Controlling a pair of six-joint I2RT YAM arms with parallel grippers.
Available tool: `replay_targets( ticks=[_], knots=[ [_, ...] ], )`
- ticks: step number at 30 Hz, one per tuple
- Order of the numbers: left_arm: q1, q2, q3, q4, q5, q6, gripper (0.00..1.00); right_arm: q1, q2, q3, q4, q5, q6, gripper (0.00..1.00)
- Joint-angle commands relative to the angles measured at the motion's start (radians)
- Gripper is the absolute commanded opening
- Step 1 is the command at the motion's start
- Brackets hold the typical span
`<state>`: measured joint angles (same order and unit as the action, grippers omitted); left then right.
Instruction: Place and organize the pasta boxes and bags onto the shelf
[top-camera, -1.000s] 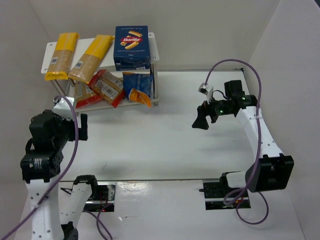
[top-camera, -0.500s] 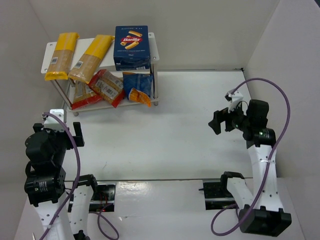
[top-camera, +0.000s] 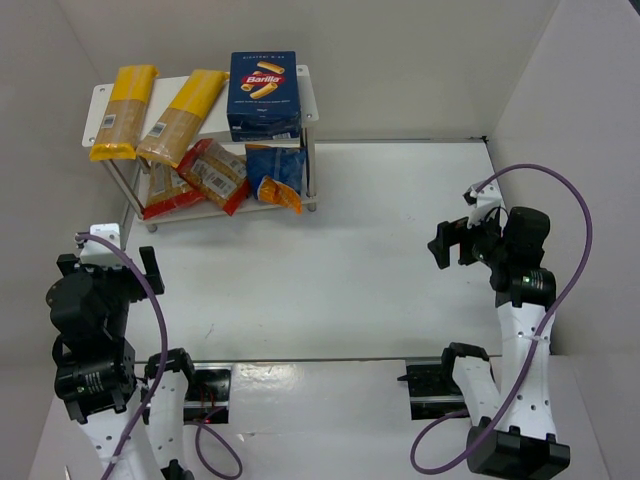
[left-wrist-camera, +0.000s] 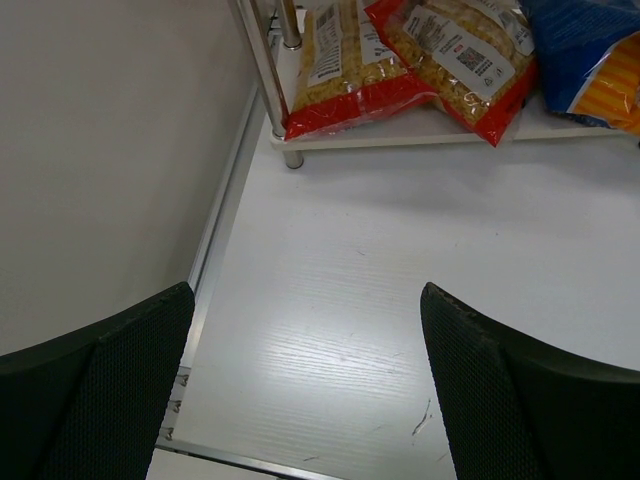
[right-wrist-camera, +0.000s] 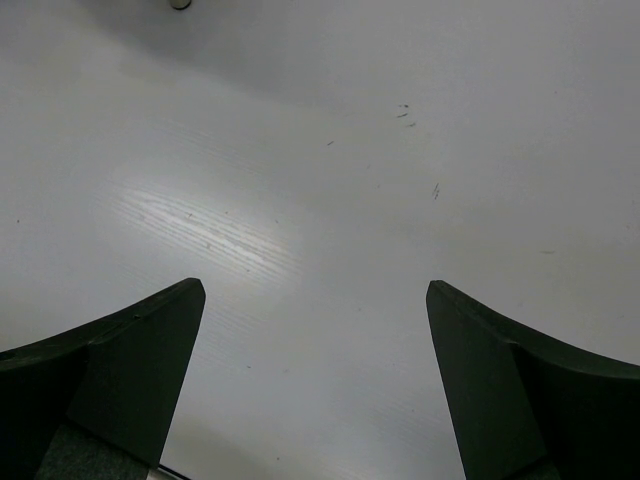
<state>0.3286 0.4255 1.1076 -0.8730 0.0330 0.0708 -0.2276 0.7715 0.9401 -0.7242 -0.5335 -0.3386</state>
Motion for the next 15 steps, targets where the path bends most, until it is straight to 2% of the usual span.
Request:
replay_targets(
  ticks=[1, 15],
  knots=[
    [0.017, -0.008, 0.003, 0.042, 0.030, -0.011, 0.99, -0.006, -0.017, -0.001, 0.040, 0.001, -0.008, 1.00],
    [0.036, -0.017, 0.003, 0.042, 0.042, -0.011, 0.99, -0.006, -0.078, -0.001, 0.049, 0.030, 0.003, 1.00]
  ],
)
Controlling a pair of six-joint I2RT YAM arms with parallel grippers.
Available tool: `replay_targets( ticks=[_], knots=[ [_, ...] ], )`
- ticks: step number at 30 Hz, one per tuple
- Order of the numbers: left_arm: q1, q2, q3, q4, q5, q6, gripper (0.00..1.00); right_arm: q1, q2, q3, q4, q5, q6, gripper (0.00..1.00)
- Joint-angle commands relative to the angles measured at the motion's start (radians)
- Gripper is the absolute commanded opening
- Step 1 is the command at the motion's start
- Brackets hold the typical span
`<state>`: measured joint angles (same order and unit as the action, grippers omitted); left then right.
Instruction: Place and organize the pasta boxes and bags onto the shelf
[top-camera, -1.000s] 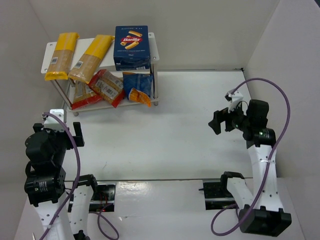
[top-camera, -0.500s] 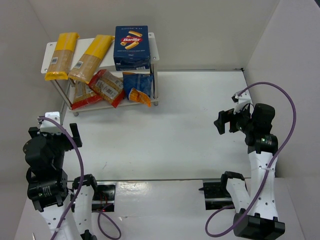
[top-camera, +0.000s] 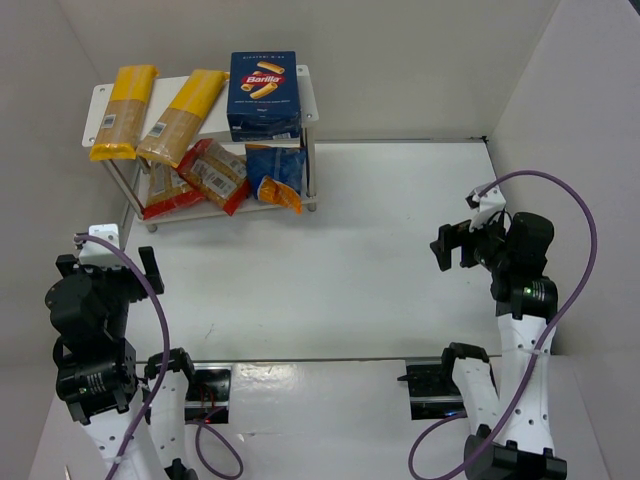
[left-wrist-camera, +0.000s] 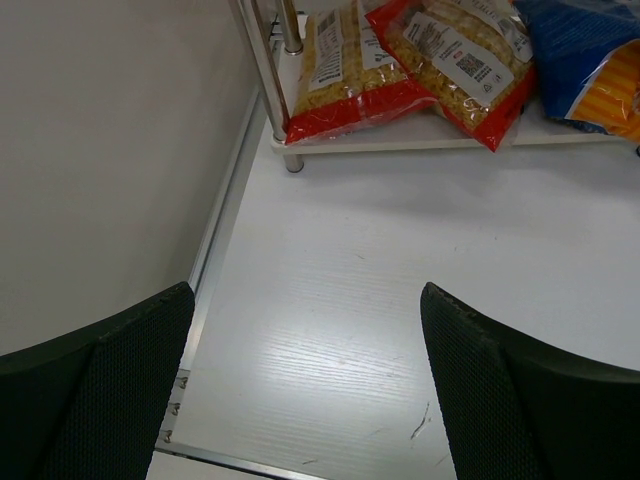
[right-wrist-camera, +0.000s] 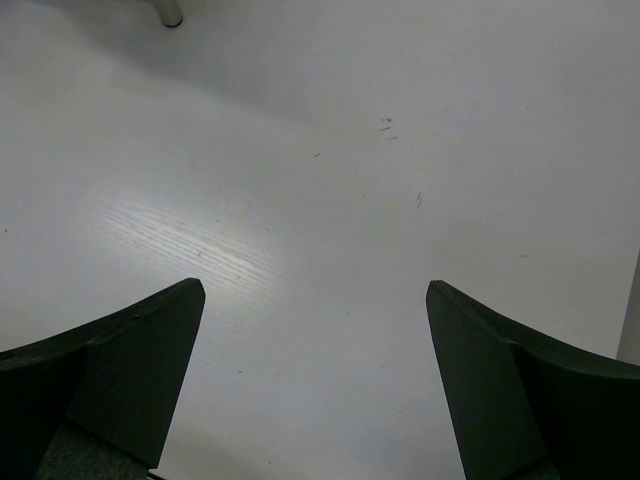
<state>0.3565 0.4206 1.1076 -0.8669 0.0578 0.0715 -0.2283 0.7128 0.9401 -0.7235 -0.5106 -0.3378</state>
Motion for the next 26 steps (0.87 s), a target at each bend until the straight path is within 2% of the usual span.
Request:
replay_targets(
  ticks=[1, 26],
  knots=[
    [0.009, -0.013, 0.003, 0.035, 0.017, -0.012, 0.99, -0.005, -0.019, -0.001, 0.049, 0.007, 0.002, 1.00],
    [0.018, -0.013, 0.003, 0.035, 0.017, -0.002, 0.99, -0.005, -0.019, -0.011, 0.049, -0.020, -0.007, 1.00]
  ],
)
